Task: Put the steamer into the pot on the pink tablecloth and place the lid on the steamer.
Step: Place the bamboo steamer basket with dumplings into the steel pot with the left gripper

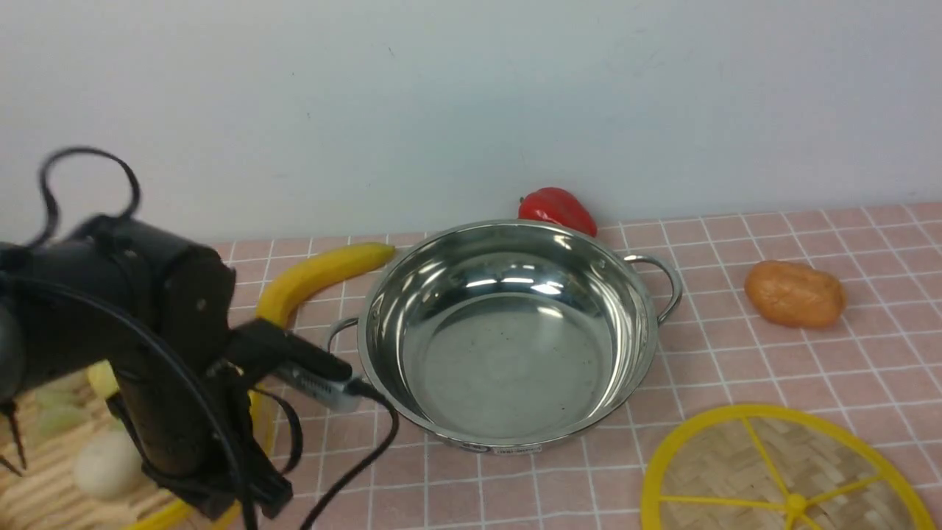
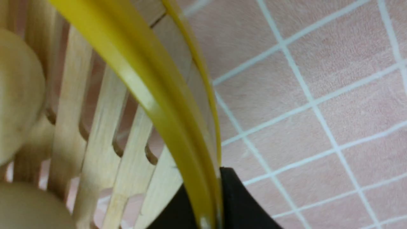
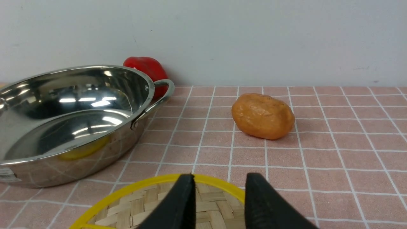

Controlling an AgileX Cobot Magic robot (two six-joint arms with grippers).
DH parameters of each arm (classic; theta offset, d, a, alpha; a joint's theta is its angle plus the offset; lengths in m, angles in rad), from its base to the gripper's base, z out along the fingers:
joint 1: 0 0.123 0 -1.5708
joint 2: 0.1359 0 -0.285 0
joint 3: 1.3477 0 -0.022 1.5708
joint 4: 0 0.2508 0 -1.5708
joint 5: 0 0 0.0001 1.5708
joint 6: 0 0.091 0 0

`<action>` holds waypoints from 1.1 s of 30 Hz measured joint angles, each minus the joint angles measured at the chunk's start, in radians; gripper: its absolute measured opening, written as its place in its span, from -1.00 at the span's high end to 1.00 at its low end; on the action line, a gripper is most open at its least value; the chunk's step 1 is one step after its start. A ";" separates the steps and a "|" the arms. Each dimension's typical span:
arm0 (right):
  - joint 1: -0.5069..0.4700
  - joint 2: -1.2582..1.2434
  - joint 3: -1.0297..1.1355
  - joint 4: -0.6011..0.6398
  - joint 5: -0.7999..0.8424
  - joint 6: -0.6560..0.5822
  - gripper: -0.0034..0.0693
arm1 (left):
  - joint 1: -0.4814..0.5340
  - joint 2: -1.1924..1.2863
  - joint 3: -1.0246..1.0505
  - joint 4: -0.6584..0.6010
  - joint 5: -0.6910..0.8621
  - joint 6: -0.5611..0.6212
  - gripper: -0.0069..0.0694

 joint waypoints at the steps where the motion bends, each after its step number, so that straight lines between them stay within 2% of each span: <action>1: 0.000 0.000 0.000 0.000 0.000 0.000 0.25 | 0.000 -0.041 -0.051 0.003 0.025 0.057 0.74; 3: 0.000 0.000 0.000 0.000 0.000 0.000 0.25 | 0.000 -0.069 -0.109 -0.024 0.043 0.151 0.74; 4: 0.000 0.000 0.000 0.000 0.000 0.000 0.25 | 0.000 -0.071 -0.122 -0.030 0.045 0.163 0.74; 7: 0.000 0.000 0.000 0.000 0.000 0.000 0.25 | -0.024 -0.077 -0.231 -0.177 0.078 0.386 0.74; 8: 0.000 0.000 0.000 0.000 0.000 0.000 0.25 | -0.024 -0.076 -0.236 -0.184 0.079 0.397 0.74; 9: 0.000 0.000 0.000 0.000 0.000 0.000 0.25 | -0.059 -0.066 -0.278 -0.228 0.086 0.469 0.74; 11: 0.000 0.000 0.000 0.000 0.000 0.000 0.25 | -0.119 -0.042 -0.329 -0.258 0.089 0.535 0.74; 14: 0.000 0.000 0.000 0.000 0.000 0.000 0.25 | -0.213 0.012 -0.403 -0.241 0.087 0.598 0.74; 18: 0.000 0.000 0.000 0.000 0.000 0.000 0.25 | -0.324 0.106 -0.500 -0.187 0.063 0.639 0.74; 22: 0.000 0.000 0.000 0.000 0.000 0.000 0.25 | -0.374 0.205 -0.555 -0.135 0.053 0.670 0.74; 29: 0.000 0.000 0.000 0.000 0.000 0.000 0.25 | -0.386 0.399 -0.610 -0.037 0.050 0.671 0.74; 33: 0.000 0.000 0.000 0.000 0.000 0.000 0.25 | -0.385 0.454 -0.623 -0.029 0.022 0.672 0.74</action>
